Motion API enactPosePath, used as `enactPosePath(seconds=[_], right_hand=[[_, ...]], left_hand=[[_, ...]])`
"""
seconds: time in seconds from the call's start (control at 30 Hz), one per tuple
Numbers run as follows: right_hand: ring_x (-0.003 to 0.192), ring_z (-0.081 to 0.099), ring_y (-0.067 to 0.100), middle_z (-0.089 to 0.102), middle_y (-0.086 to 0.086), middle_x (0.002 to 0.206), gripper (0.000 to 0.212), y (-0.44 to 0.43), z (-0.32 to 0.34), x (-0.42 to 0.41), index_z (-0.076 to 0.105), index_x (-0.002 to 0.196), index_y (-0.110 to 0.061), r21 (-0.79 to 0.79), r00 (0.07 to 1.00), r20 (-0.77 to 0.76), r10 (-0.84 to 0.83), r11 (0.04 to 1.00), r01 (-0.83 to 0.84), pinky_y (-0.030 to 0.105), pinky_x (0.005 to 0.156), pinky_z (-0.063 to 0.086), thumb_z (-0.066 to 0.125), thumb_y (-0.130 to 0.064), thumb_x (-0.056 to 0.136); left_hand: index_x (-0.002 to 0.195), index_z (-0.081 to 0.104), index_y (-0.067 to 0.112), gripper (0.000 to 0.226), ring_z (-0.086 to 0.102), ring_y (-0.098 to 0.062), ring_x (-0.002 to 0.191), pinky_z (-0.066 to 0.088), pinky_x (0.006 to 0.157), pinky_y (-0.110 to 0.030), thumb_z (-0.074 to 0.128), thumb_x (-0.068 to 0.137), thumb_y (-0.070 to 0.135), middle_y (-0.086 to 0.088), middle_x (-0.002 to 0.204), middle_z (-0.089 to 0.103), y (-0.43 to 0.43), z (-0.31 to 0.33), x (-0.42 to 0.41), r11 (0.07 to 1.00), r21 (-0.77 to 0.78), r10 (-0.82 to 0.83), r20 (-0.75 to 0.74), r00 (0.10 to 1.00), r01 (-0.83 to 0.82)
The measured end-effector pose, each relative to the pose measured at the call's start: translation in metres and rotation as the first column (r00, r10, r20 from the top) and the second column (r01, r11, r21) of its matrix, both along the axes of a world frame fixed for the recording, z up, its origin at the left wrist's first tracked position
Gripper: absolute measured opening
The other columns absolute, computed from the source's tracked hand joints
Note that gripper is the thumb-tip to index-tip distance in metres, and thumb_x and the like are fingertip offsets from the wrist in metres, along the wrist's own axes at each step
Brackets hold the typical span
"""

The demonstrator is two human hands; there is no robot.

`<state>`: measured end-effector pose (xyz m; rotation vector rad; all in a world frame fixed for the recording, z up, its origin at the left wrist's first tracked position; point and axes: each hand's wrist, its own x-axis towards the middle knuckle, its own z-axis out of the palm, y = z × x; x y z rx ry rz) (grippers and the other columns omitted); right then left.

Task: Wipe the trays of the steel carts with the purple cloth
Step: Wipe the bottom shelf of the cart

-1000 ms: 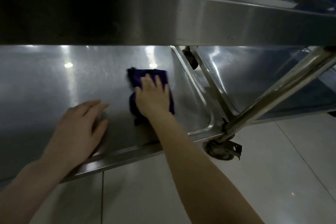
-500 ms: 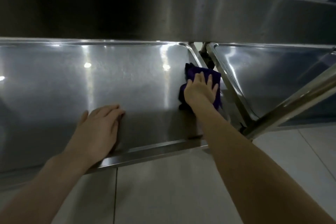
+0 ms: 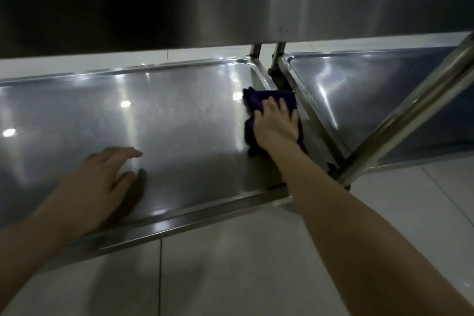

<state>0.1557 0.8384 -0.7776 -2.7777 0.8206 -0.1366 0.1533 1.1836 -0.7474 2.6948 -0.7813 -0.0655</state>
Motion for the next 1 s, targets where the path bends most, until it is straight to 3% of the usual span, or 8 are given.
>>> enactPosePath(seconds=[0.13,0.27,0.33,0.47,0.63,0.7,0.83,1.0], right_hand=[[0.15,0.007,0.022,0.016,-0.001,0.162,0.052,0.03,-0.01,-0.031,0.026,0.151,-0.02,-0.007,0.998,0.052,0.038,0.999,-0.038,0.046,0.12,0.004,0.028,-0.037,0.103],[0.148,0.016,0.02,0.027,-0.004,0.159,0.05,0.123,-0.024,-0.054,0.036,0.148,-0.022,-0.026,0.85,0.122,0.512,0.858,-0.513,0.042,0.118,0.008,0.032,-0.04,0.102],[0.148,0.011,0.014,0.02,-0.01,0.161,0.05,0.121,-0.021,-0.052,0.031,0.15,-0.027,0.023,0.796,0.084,0.6,0.797,-0.604,0.038,0.119,0.003,0.028,-0.043,0.103],[0.148,0.015,0.015,0.023,-0.008,0.16,0.048,0.039,-0.014,-0.064,0.032,0.149,-0.028,0.002,0.95,0.086,0.3,0.954,-0.301,0.04,0.118,0.008,0.032,-0.041,0.103],[0.15,0.006,0.016,0.015,-0.006,0.162,0.05,0.02,-0.007,-0.112,0.023,0.152,-0.026,0.017,0.999,0.02,0.033,0.999,-0.034,0.047,0.121,0.003,0.025,-0.039,0.104],[0.149,0.009,0.019,0.017,-0.005,0.162,0.051,0.071,-0.014,-0.118,0.025,0.152,-0.025,0.001,0.996,0.063,0.061,0.998,-0.061,0.045,0.12,0.006,0.025,-0.04,0.103],[0.149,0.014,0.018,0.026,-0.008,0.159,0.053,0.198,-0.022,-0.11,0.036,0.148,-0.025,-0.005,0.908,0.137,0.396,0.917,-0.399,0.043,0.119,0.005,0.023,-0.045,0.1],[0.131,0.051,0.017,0.06,-0.005,0.134,0.041,0.175,-0.016,-0.136,0.066,0.124,-0.019,-0.141,0.828,0.265,0.495,0.869,-0.475,0.041,0.108,0.039,0.046,-0.041,0.095]], left_hand=[[0.128,0.057,0.016,0.036,0.054,-0.029,0.117,0.04,0.102,-0.04,0.051,0.094,0.008,-0.004,0.133,0.056,0.002,-0.016,-0.016,0.997,-0.058,-0.063,-0.04,0.997,0.06],[0.131,0.054,0.015,0.035,0.048,-0.029,0.118,0.037,0.102,-0.04,0.049,0.096,0.013,-0.007,0.133,0.054,-0.01,-0.017,-0.007,0.998,-0.056,-0.021,0.003,1.0,0.021],[0.131,0.053,0.015,0.036,0.047,-0.03,0.119,0.035,0.103,-0.039,0.051,0.095,0.014,-0.009,0.133,0.054,-0.022,-0.008,-0.001,0.998,-0.069,0.004,0.032,0.999,-0.001],[0.13,0.056,0.015,0.038,0.049,-0.027,0.12,0.034,0.1,-0.032,0.057,0.092,0.012,-0.005,0.133,0.055,-0.029,0.01,-0.002,0.993,-0.058,-0.098,0.052,0.994,0.101],[0.131,0.055,0.024,0.05,0.054,-0.017,0.115,0.038,0.097,-0.024,0.032,0.091,0.044,0.006,0.13,0.056,0.016,0.009,-0.027,0.97,0.005,-0.245,0.034,0.969,0.245],[0.13,0.058,0.02,0.055,0.057,-0.02,0.114,0.033,0.099,-0.021,0.03,0.092,0.048,0.003,0.13,0.058,0.034,0.0,-0.033,0.969,0.032,-0.245,0.025,0.969,0.244],[0.14,0.048,0.014,0.063,0.055,-0.028,0.121,0.04,0.104,-0.037,0.023,0.097,0.052,-0.006,0.139,0.054,0.062,-0.016,-0.032,0.967,0.163,-0.212,0.098,0.972,0.195],[0.142,0.045,0.015,0.07,0.051,-0.03,0.123,0.044,0.102,-0.044,0.028,0.091,0.06,-0.007,0.139,0.052,0.092,-0.007,-0.024,0.978,0.185,-0.115,0.114,0.987,0.093]])
